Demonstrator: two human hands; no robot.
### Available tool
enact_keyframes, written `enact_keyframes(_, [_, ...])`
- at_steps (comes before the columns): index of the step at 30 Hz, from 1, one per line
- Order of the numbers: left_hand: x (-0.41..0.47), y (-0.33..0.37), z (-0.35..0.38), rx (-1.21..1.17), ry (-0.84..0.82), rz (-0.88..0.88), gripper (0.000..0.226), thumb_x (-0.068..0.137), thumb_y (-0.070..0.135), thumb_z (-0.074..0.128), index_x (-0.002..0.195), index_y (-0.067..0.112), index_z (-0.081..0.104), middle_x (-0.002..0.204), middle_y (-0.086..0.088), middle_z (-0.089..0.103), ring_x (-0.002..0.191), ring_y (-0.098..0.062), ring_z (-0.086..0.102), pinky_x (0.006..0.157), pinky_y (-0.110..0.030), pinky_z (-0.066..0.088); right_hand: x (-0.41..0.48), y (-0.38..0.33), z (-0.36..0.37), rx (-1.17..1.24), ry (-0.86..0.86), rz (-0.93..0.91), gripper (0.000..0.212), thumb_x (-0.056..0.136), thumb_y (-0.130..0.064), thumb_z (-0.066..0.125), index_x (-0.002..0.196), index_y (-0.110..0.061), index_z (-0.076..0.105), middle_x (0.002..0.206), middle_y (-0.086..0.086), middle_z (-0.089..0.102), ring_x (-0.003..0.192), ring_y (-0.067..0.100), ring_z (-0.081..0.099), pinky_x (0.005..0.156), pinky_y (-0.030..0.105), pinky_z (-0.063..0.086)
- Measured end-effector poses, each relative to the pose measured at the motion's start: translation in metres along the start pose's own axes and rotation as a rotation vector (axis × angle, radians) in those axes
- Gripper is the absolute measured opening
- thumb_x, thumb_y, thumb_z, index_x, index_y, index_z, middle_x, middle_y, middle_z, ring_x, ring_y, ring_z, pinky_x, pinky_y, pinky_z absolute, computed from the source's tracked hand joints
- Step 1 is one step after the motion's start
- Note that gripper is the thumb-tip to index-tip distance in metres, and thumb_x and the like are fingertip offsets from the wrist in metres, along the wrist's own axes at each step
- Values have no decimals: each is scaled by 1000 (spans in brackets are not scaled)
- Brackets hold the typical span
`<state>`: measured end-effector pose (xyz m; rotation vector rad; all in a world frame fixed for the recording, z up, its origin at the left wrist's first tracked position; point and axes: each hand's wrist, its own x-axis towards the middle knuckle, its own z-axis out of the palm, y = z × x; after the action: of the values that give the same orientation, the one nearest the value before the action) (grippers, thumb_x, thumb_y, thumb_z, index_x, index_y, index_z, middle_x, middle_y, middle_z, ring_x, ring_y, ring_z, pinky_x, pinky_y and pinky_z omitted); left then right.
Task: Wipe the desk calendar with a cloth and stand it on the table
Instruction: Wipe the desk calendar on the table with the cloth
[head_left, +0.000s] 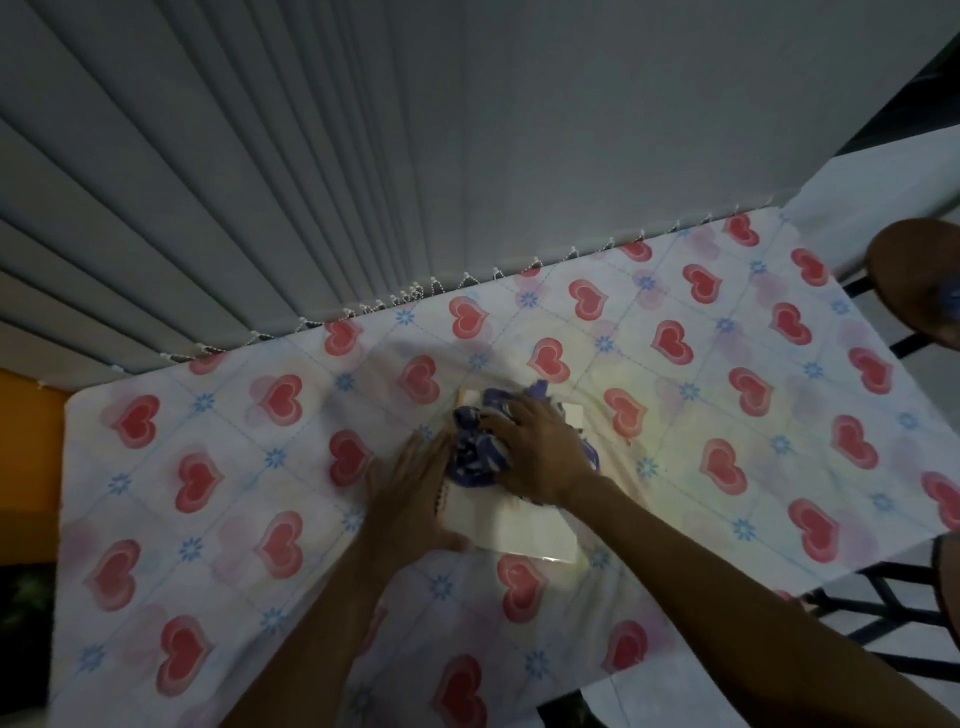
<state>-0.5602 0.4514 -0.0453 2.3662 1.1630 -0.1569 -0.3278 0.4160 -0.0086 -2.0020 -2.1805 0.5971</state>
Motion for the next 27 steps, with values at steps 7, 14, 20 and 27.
enact_keyframes(7, [-3, 3, 0, -17, 95, 62, 129, 54, 79, 75, 157, 15, 30, 163, -2, 29, 151, -23, 22, 114, -60, 24, -33, -32, 33, 81, 62, -200, 47, 79, -46, 69, 118, -19, 69, 111, 6, 67, 111, 30, 60, 105, 46, 42])
enact_keyframes(14, [-3, -1, 1, 23, 64, 39, 114, 69, 83, 55, 160, 23, 20, 166, 6, 22, 154, -21, 17, 114, -61, 26, -46, -29, 33, 46, 85, -318, 49, 86, -40, 69, 127, -14, 68, 120, 11, 70, 116, 33, 63, 107, 46, 44])
enact_keyframes(20, [1, -2, 2, -35, -60, -31, 147, 42, 91, 66, 161, 32, 3, 168, 13, 4, 156, -17, 0, 117, -63, 13, -17, 10, -5, 17, 47, -22, 66, 74, -35, 77, 135, -17, 60, 114, 17, 65, 97, 39, 63, 78, 42, 56])
enact_keyframes(27, [0, 0, -3, 15, -73, -48, 147, 42, 91, 63, 159, 36, -7, 168, 17, -6, 155, -14, -6, 118, -63, 12, -50, 32, 7, -30, 222, 275, 73, 76, -35, 81, 140, -12, 53, 122, 17, 65, 102, 37, 63, 77, 41, 57])
